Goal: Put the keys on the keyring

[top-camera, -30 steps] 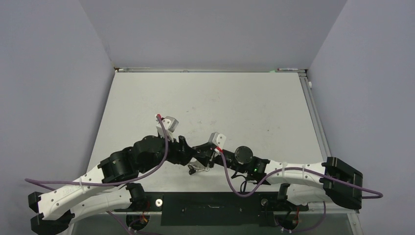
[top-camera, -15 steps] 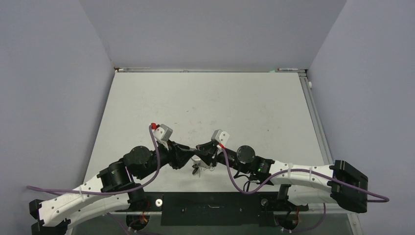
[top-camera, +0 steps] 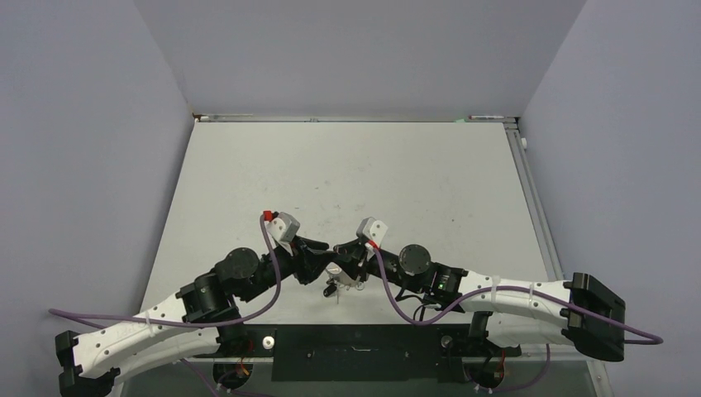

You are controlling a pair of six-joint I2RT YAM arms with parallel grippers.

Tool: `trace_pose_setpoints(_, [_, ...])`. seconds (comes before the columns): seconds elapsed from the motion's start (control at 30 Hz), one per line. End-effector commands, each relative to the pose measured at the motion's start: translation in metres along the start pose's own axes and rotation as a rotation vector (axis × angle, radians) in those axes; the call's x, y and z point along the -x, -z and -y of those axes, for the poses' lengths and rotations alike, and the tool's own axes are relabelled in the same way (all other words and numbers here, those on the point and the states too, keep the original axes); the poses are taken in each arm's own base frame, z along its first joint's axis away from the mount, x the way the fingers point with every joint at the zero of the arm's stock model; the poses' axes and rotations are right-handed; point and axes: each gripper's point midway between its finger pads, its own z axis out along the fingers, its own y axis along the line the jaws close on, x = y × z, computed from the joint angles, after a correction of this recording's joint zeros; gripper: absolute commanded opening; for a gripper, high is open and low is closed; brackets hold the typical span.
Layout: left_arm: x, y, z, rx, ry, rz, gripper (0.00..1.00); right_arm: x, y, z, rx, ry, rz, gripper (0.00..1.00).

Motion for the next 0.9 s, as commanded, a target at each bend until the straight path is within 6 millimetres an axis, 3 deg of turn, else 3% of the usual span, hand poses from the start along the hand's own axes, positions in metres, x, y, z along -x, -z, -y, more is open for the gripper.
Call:
trace_pose_setpoints(0.0, [0.013,-0.005,0.009,-0.036,-0.019,0.049,0.32,0.048,0.000,-0.005,0.007,-0.016,0.129,0.05])
trace_pose_setpoints(0.57, [-0.005,-0.011,-0.006,0.022,-0.039,0.012,0.21,0.058,0.008,-0.009,0.028,-0.025,0.172,0.05])
trace_pose_setpoints(0.87, [0.002,-0.016,0.011,-0.056,-0.014,0.045,0.20,0.057,0.005,-0.010,0.035,-0.026,0.182,0.05])
